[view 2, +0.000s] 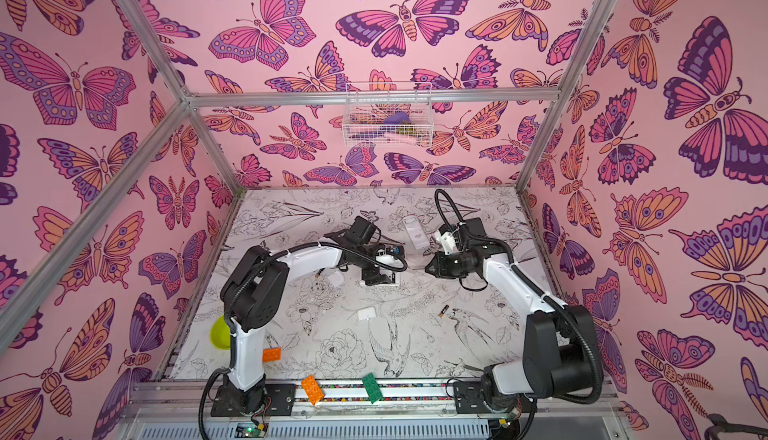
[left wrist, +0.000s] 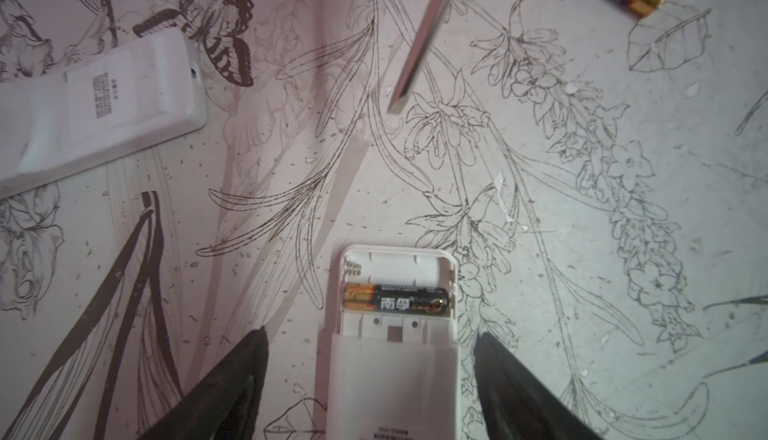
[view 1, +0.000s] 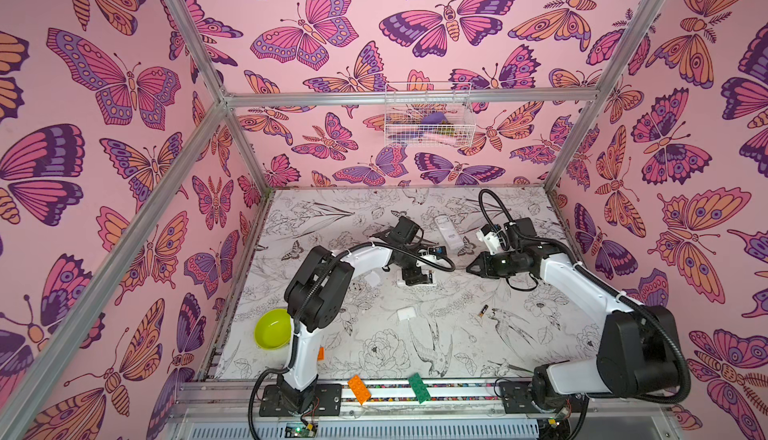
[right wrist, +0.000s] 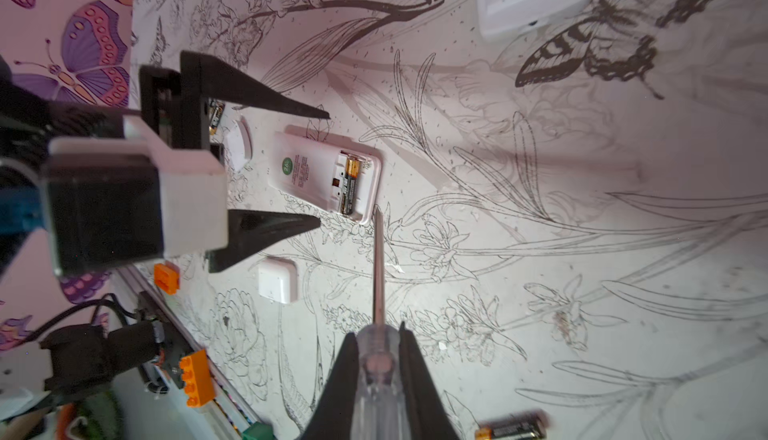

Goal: Unload the batteries from the remote control

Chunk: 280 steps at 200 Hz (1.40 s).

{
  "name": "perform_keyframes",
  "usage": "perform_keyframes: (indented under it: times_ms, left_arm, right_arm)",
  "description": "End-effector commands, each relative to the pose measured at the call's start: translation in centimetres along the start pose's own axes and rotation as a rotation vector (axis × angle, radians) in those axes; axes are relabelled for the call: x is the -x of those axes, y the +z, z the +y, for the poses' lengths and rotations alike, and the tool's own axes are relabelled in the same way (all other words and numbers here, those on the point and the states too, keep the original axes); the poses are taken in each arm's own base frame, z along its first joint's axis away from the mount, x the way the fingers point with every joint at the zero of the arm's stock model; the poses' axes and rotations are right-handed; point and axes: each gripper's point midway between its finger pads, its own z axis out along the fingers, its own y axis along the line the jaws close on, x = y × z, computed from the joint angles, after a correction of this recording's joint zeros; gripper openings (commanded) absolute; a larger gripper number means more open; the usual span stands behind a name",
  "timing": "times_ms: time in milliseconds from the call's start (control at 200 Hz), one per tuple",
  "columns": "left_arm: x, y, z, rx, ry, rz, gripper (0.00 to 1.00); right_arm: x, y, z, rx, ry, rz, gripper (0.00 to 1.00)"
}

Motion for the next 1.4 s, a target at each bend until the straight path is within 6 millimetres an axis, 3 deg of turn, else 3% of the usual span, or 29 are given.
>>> perform_keyframes:
  times_ms: [0, 165, 356, 1006, 1397]
  left_arm:
    - [-0.3, 1.2, -1.1, -0.041, -0.016, 0.029, 0.79]
    - [-0.8, 2.2, -1.8, -0.061, -0.017, 0.049, 0.79]
    - [-1.3, 3.2, -1.2, -0.052, -0.035, 0.069, 0.77]
    - [-2.7, 4.2, -2.7, -0.093, -0.02, 0.119, 0.41]
    - [-2.6, 4.2, -3.2, -0.109, -0.005, 0.116, 0.38]
  right_arm:
    - [1.5, 0.8, 1.6, 0.126, 0.04, 0.001, 0.0]
    - [1.6, 1.7, 0.9, 0.145, 0.08, 0.013, 0.0]
    - [0.9, 3.2, 0.1, 0.169, 0.118, 0.058, 0.0]
    - [-0.3, 5.2, -0.9, 0.197, 0.212, 0.099, 0.0]
    - [-1.7, 6.4, -1.8, 0.199, 0.254, 0.149, 0.0]
